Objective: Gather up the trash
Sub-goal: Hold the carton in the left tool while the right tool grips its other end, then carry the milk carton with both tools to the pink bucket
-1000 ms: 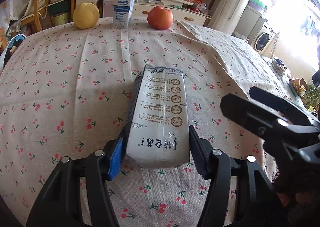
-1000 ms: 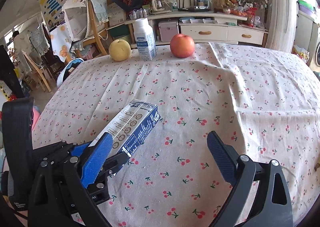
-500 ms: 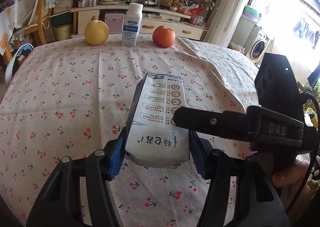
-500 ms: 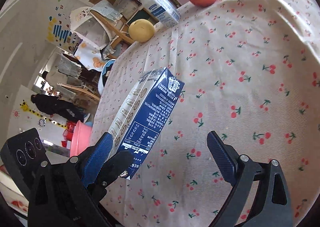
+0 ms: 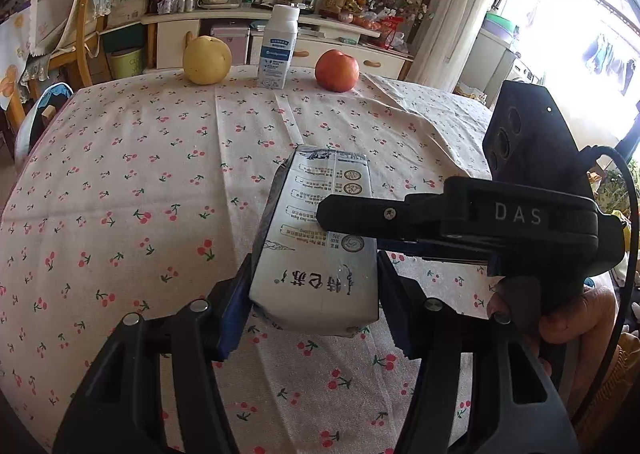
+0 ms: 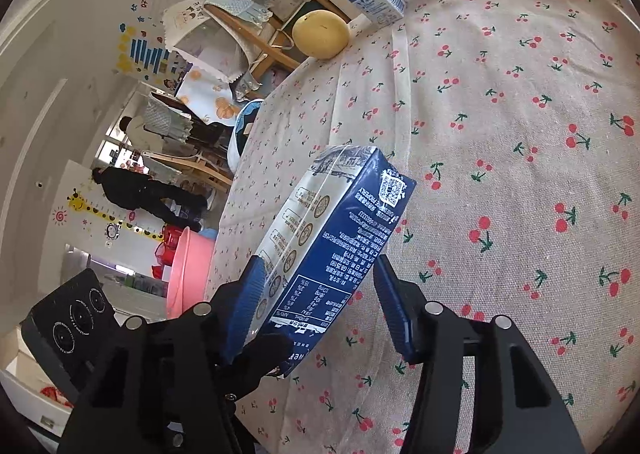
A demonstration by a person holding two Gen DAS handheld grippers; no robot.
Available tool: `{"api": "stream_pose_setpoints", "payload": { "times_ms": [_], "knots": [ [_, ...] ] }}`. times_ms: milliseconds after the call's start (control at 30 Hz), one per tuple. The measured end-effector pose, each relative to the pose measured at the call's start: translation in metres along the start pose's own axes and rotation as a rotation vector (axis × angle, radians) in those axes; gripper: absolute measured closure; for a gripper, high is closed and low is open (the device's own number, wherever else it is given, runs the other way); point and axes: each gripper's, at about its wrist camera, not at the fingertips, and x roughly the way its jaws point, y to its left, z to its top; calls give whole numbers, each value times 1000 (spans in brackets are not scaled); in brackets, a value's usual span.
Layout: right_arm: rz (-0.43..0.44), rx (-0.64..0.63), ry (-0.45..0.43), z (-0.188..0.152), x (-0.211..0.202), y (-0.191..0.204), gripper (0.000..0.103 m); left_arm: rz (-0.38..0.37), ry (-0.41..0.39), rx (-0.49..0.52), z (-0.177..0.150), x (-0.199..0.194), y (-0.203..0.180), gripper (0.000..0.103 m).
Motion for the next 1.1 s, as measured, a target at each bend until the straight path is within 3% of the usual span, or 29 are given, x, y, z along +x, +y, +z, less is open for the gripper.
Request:
{"api": "stream_pose_setpoints", "payload": {
  "times_ms": [367, 767, 1100],
  "knots": [
    [0, -89, -37, -6, 2, 29, 55, -7, -3, 12, -4, -17, 19, 44],
    [-18, -190, -71, -11, 16, 69, 58, -36, -18, -49, -3, -35, 51, 43],
    [-6, -278, -78, -7, 36, 119, 59, -12, -72, -80, 3, -66, 82, 43]
  ]
}}
